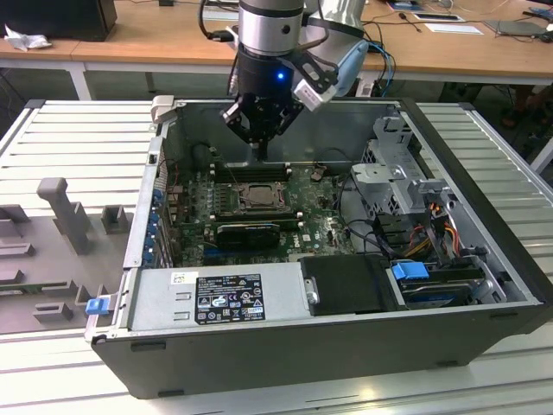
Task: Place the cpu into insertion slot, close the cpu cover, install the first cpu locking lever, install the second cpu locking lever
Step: 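Install the first cpu locking lever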
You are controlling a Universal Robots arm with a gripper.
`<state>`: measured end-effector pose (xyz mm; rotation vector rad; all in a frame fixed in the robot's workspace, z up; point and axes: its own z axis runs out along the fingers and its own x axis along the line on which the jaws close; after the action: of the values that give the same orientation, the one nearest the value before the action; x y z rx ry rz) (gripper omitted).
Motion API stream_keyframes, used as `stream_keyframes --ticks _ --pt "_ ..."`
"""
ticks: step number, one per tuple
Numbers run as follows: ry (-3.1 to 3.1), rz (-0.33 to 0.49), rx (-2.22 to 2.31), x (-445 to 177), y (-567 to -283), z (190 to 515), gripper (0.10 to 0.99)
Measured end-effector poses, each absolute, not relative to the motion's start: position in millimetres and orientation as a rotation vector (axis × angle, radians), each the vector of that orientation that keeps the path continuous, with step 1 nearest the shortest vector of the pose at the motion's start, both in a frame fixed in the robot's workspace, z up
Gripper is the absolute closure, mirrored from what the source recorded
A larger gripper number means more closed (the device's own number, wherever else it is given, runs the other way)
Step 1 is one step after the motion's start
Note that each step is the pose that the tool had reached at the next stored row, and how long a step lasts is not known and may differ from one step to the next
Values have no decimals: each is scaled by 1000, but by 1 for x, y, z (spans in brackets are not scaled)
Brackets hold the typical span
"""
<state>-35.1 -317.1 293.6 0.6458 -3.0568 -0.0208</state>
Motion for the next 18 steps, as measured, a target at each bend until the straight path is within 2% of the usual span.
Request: stream_keyframes --ticks 12,18 --pt "-3027 -19 775 -35 -317 294 980" --pt "-3047 -11 781 -58 -317 293 980"
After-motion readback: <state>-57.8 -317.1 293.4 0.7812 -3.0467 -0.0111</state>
